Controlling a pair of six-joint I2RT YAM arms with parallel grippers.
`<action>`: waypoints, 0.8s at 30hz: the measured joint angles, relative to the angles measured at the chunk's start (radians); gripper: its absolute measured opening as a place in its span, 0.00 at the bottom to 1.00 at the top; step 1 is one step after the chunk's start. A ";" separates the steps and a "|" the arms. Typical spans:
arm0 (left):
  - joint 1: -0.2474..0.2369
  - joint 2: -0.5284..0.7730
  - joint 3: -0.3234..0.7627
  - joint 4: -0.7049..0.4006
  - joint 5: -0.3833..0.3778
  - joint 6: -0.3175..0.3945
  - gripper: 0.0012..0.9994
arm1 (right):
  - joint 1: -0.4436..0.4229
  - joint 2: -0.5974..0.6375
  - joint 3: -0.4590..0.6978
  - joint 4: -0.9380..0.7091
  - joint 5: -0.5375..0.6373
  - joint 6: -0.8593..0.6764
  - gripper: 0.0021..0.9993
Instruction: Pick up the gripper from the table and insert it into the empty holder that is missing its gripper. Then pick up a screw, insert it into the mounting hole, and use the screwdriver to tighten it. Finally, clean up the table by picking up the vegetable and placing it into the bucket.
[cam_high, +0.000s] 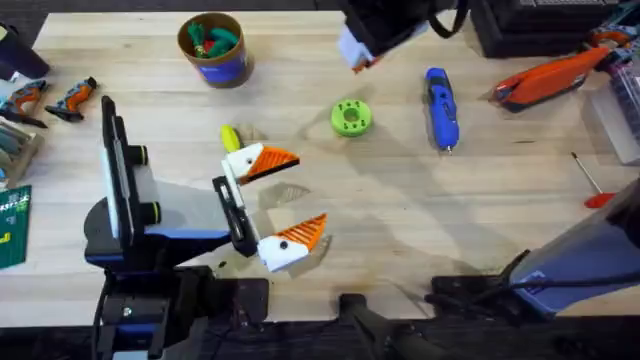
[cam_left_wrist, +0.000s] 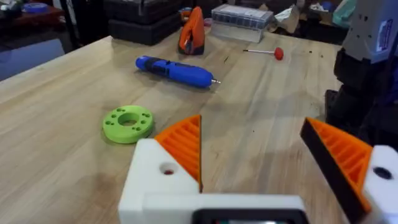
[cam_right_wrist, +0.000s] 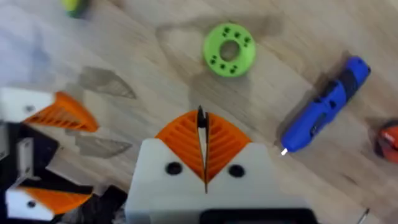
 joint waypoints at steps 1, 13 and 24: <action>0.000 0.000 0.000 0.000 0.000 0.000 0.99 | 0.019 0.000 0.020 -0.001 -0.005 -0.010 0.00; 0.000 0.000 0.000 0.000 0.000 0.000 0.99 | 0.274 0.004 0.109 0.003 -0.053 -0.080 0.00; 0.000 0.000 0.000 0.000 0.000 0.000 0.99 | 0.427 0.042 0.109 0.029 -0.101 -0.194 0.00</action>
